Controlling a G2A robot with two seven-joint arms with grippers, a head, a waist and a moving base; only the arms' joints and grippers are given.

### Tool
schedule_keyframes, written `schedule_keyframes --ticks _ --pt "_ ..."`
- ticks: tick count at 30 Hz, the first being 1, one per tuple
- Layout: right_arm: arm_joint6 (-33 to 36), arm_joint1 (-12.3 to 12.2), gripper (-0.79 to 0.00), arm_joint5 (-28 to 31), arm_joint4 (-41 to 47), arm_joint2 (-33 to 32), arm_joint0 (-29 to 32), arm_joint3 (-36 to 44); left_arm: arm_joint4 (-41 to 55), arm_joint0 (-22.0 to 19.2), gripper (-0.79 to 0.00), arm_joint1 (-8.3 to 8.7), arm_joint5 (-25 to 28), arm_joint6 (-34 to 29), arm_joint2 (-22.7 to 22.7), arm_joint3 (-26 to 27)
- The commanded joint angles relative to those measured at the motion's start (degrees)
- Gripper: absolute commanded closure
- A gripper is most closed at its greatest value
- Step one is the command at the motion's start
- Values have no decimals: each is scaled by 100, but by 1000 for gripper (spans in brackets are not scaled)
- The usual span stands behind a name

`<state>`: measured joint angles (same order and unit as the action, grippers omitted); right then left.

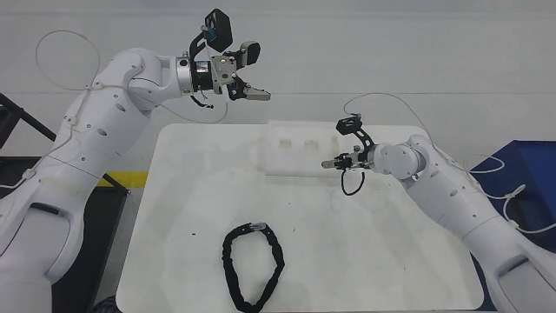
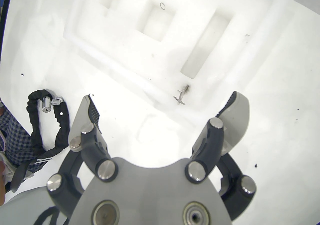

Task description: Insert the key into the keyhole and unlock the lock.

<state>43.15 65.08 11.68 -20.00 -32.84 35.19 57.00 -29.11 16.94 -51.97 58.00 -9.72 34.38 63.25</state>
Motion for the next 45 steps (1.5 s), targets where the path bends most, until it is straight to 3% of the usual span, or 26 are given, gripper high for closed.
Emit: schedule_keyframes --ticks 1,15,31,35,36,39,41,45 --pt "0 0 -785 0 0 0 0 0 0 0 -785 0 0 0 0 0" --pt "298 75 -785 83 -338 82 -99 -21 0 0 -785 0 0 0 0 0" --pt "858 745 -785 878 -325 585 -688 -1169 0 0 -785 0 0 0 0 0" --pt "847 887 -711 922 -214 600 -777 -1507 0 0 -785 0 0 0 0 0" --pt "831 918 -748 910 -189 596 -797 -1588 0 0 -785 0 0 0 0 0" --pt "791 1007 -656 863 -114 583 -844 -1805 0 0 -785 0 0 0 0 0" --pt "802 1064 -523 841 -110 594 -874 -1911 0 0 -785 0 0 0 0 0" --pt "827 1172 -385 711 -217 642 -935 -2080 0 0 -785 0 0 0 0 0"
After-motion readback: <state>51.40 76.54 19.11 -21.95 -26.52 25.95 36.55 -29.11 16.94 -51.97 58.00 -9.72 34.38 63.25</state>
